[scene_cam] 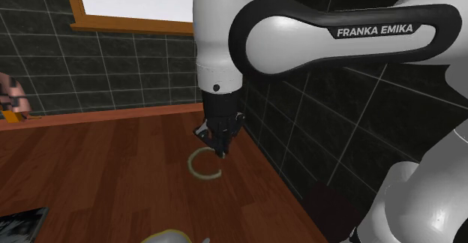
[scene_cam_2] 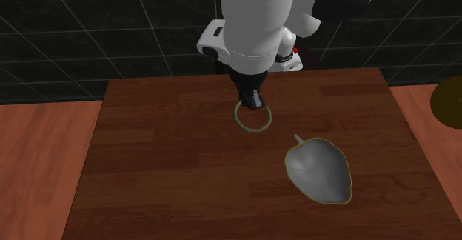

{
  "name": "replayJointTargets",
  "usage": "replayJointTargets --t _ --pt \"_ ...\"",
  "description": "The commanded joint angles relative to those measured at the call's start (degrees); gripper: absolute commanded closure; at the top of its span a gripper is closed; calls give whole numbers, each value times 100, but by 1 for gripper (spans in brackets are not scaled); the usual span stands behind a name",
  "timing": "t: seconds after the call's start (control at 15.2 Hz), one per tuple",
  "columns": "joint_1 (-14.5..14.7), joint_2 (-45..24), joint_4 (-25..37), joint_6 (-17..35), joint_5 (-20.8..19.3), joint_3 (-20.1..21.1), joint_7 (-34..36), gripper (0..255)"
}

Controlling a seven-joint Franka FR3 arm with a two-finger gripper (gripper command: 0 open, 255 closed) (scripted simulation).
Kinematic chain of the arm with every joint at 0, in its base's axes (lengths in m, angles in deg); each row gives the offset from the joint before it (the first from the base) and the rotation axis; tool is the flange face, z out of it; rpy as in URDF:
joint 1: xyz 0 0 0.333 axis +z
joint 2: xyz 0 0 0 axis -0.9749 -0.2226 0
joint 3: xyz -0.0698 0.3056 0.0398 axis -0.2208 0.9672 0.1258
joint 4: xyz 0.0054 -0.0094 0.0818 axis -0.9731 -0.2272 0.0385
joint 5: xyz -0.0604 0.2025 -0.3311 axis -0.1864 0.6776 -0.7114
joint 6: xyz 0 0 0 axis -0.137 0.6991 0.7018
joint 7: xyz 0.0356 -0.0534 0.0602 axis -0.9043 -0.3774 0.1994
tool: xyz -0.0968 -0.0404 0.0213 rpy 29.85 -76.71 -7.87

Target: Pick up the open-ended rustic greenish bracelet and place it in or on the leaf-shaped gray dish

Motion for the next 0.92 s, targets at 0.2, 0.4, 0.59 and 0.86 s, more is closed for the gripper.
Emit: replayJointTargets --t 0.2,0.4,0.59,0.86 --pt "280 -192 273 -86 21 457 758 255" --pt "455 -416 525 -139 -40 748 1250 255" --pt "653 -722 840 -202 -170 1044 1776 255" --pt "995 -1273 1373 -319 -477 1419 2531 255"
